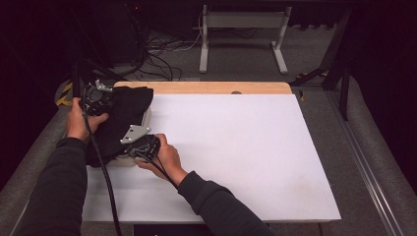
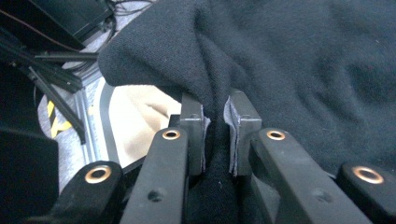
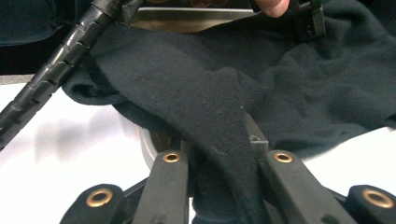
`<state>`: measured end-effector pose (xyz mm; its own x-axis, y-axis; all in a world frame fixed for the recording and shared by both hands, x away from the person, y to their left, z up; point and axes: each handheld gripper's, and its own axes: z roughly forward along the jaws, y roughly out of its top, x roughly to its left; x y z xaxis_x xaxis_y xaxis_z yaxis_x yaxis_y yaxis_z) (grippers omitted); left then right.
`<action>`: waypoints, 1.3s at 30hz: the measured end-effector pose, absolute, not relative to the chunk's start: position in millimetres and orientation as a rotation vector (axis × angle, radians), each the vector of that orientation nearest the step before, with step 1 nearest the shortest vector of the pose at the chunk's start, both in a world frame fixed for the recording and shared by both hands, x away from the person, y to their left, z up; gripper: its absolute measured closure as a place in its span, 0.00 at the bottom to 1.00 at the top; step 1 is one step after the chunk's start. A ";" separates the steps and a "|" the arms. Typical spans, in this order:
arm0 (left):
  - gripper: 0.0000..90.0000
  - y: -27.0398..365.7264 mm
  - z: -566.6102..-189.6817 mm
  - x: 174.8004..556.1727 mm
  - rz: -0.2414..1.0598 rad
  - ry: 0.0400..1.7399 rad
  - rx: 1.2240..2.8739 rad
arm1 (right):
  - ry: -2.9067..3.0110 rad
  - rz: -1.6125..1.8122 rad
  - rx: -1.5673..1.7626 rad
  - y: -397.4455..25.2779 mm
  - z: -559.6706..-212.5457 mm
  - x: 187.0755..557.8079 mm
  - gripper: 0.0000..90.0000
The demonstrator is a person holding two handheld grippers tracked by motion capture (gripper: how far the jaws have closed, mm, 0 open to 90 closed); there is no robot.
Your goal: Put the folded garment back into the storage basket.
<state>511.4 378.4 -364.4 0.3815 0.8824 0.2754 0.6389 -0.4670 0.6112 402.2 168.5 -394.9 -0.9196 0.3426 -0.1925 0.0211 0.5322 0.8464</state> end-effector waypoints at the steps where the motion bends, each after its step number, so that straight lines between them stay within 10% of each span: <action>1: 0.89 378.5 -365.4 512.2 0.811 1.321 2.246 | 2.444 1.350 0.318 169.7 -394.9 404.5 0.85; 15: 0.68 380.3 -370.5 517.4 0.850 1.402 2.186 | 2.465 1.342 0.359 175.6 -397.9 411.9 0.78; 24: 0.61 380.3 -360.7 506.1 0.869 1.400 2.135 | 2.437 1.374 0.408 171.8 -396.6 409.0 0.52; 39: 0.60 365.7 -351.8 403.1 0.886 1.136 1.949 | 2.415 1.437 0.429 111.9 -400.2 395.5 0.44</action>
